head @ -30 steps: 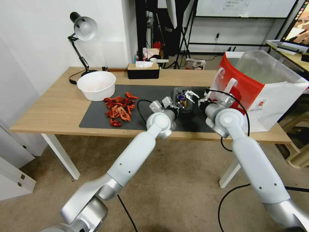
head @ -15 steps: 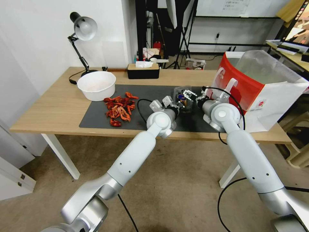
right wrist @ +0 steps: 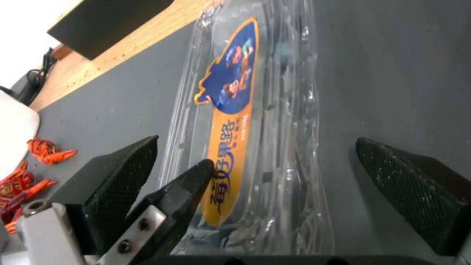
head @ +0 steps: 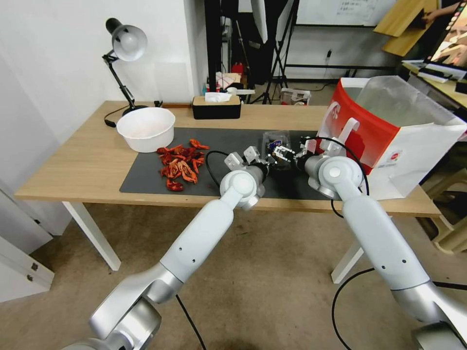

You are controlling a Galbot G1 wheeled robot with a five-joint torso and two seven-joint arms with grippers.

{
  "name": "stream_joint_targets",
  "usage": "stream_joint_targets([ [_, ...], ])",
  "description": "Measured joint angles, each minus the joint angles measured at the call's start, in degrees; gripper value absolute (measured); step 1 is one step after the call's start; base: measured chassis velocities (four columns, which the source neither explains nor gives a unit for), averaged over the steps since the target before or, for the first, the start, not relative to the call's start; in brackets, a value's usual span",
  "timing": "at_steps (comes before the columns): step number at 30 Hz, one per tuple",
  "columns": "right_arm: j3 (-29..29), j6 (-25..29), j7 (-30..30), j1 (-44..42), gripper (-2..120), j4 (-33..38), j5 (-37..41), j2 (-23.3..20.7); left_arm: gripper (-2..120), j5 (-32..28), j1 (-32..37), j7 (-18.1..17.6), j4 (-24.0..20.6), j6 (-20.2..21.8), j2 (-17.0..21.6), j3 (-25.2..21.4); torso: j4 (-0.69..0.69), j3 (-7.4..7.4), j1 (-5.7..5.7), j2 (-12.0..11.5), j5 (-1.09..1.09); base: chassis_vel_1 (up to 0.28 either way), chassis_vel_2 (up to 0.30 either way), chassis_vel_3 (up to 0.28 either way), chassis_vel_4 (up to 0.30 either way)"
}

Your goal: Close the takeout container lid, then place the container into the takeout bag.

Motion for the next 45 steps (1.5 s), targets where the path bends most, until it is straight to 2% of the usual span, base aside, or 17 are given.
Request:
stream_joint_targets([
  [45, 0.4, -4.6, -4.3, 5.1, 100, -9.7, 3.6, 2.6, 0, -0.1, 0.0, 0.5, -0.6, -0.1, 0.4, 0.0, -0.02, -0.02, -0.02, 0.0, -0.01, 0.000, 0.000, 0.000, 0.000],
])
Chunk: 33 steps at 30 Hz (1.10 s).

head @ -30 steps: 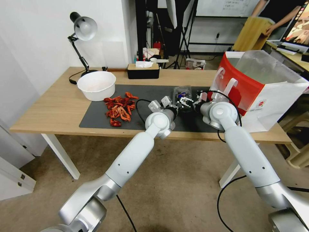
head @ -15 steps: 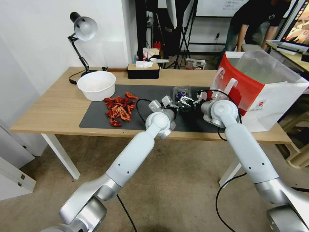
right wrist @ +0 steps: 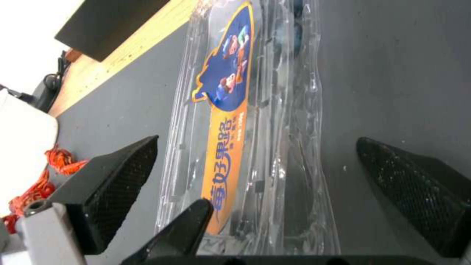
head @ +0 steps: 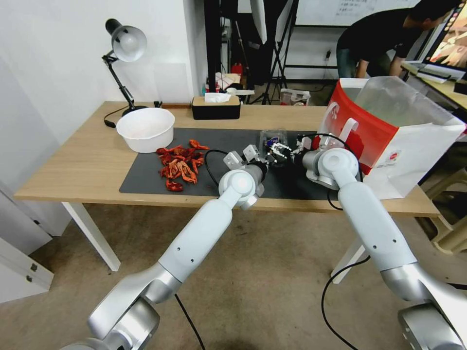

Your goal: Close the takeout container lid, then place the container into the takeout bag.

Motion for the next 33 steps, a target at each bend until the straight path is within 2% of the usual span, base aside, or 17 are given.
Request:
stream_joint_targets([
  [28, -0.4, -0.7, -1.1, 1.2, 100, -1.9, -0.3, 1.0, 0, 0.0, 0.4, -0.3, -0.8, -0.1, 0.5, 0.3, 0.00, 0.02, 0.03, 0.0, 0.00, 0.000, 0.000, 0.000, 0.000],
  [31, -0.4, -0.9, -1.3, 1.1, 97, -1.9, -0.2, 1.0, 0, 0.1, 0.4, -0.3, -0.8, -0.1, 0.4, 0.3, 0.00, 0.02, 0.03, 0.0, 0.00, 0.000, 0.000, 0.000, 0.000],
  [33, -0.3, -1.1, -1.4, 1.0, 92, -2.0, 0.0, 1.0, 0, 0.2, 0.5, -0.3, -0.8, -0.1, 0.3, 0.3, 0.00, 0.01, 0.02, 0.0, -0.01, 0.000, 0.000, 0.000, 0.000],
])
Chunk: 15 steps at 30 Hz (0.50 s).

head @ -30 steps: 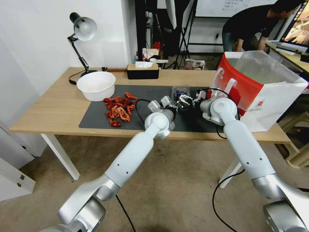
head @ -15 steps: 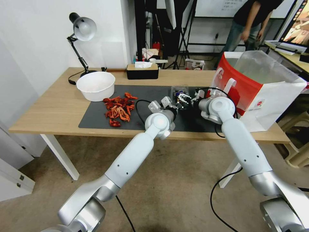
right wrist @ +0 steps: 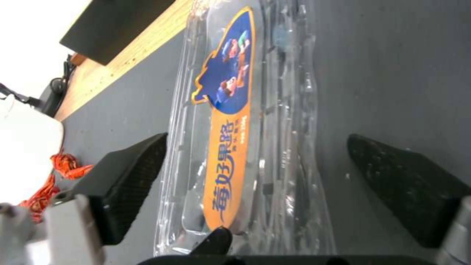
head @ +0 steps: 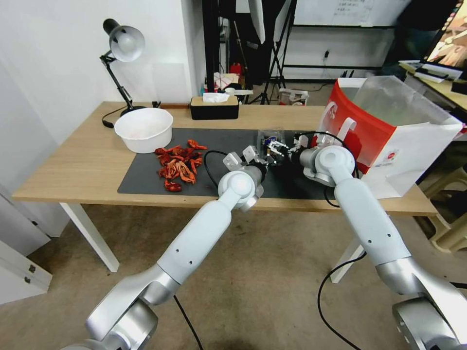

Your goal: Close the takeout container lid, then place the container into the takeout bag.

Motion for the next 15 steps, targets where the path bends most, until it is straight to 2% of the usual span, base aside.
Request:
stream_joint_targets([
  [6, 0.2, -0.3, -0.3, -0.2, 77, -0.1, 0.2, 0.0, 0, 0.1, 0.0, 0.0, 0.0, 0.0, -0.1, 0.0, 0.01, 0.00, 0.00, 0.0, 0.01, 0.000, 0.000, 0.000, 0.000],
  [9, 0.4, -0.4, -0.4, -0.6, 62, -0.1, 0.3, -0.1, 0, 0.1, 0.0, 0.0, 0.0, -0.1, 0.0, 0.0, 0.02, 0.00, 0.00, 0.0, 0.02, 0.000, 0.000, 0.000, 0.000],
  [10, 0.4, -0.4, -0.4, -0.6, 62, -0.1, 0.3, -0.1, 0, 0.1, 0.0, 0.0, 0.0, -0.1, 0.0, 0.0, 0.02, 0.00, 0.00, 0.0, 0.02, 0.000, 0.000, 0.000, 0.000],
  [11, 0.4, -0.4, -0.4, -0.7, 54, 0.0, 0.3, -0.1, 0, 0.1, -0.1, 0.0, 0.0, -0.2, 0.0, 0.0, 0.03, 0.01, 0.00, 0.0, 0.03, 0.000, 0.000, 0.000, 0.000],
  [14, 0.4, -0.4, -0.4, -0.8, 48, 0.1, 0.3, -0.1, 0, 0.1, -0.1, 0.0, 0.0, -0.2, 0.0, 0.1, 0.05, 0.01, 0.01, 0.0, 0.04, 0.000, 0.000, 0.000, 0.000],
  [15, 0.4, -0.4, -0.4, -0.9, 42, 0.1, 0.3, -0.1, 0, 0.1, 0.0, 0.0, 0.1, -0.1, 0.0, 0.1, 0.06, 0.02, 0.01, 0.0, 0.05, 0.000, 0.000, 0.000, 0.000],
])
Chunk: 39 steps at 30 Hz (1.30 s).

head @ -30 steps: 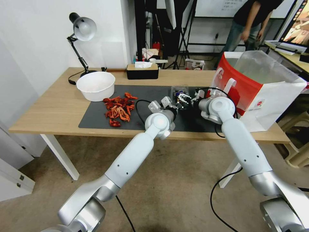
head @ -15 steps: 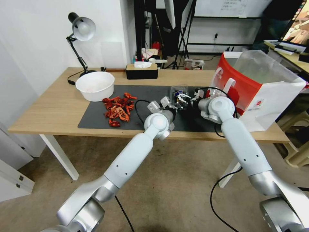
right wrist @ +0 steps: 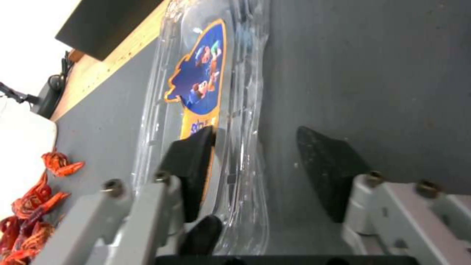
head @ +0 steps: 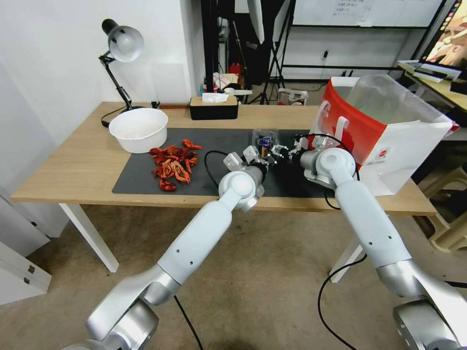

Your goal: Close the takeout container lid, then place the container into the takeout bag.

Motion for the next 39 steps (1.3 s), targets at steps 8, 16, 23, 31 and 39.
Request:
stream_joint_targets([
  [8, 0.0, -0.2, -0.1, -0.5, 12, 1.0, 0.1, -0.3, 0, 0.1, 0.2, -0.1, -0.1, 0.0, 0.0, 0.1, 0.00, 0.00, 0.00, 0.0, -0.04, 0.000, 0.000, 0.000, 0.000],
  [16, 0.4, -0.3, 0.2, -1.4, 0, 2.4, 0.2, -1.3, 0, 0.5, 0.2, 0.0, -0.4, -0.4, -0.1, -0.1, -0.01, -0.03, -0.02, 0.0, -0.03, 0.000, 0.000, 0.000, 0.000],
  [23, 1.1, -0.4, 0.3, -2.5, 0, 4.0, 0.4, -2.0, 0, 0.7, 0.5, -0.1, -0.5, -0.5, -0.2, -0.1, -0.05, -0.02, -0.02, 0.0, -0.03, 0.000, 0.000, 0.000, 0.000],
  [31, 2.5, -0.2, 0.5, -3.5, 0, 5.6, 0.9, -2.9, 0, 0.8, 1.0, -0.4, -1.9, -0.7, 0.7, -0.4, -0.05, -0.01, -0.01, 0.0, -0.03, 0.000, 0.000, 0.000, 0.000],
  [39, 3.4, 0.4, 0.0, -4.4, 0, 7.2, 1.1, -3.4, 0, 1.2, 1.5, -0.5, -4.1, -1.0, 2.0, -0.8, -0.05, -0.01, -0.01, 0.0, -0.04, 0.000, 0.000, 0.000, 0.000],
])
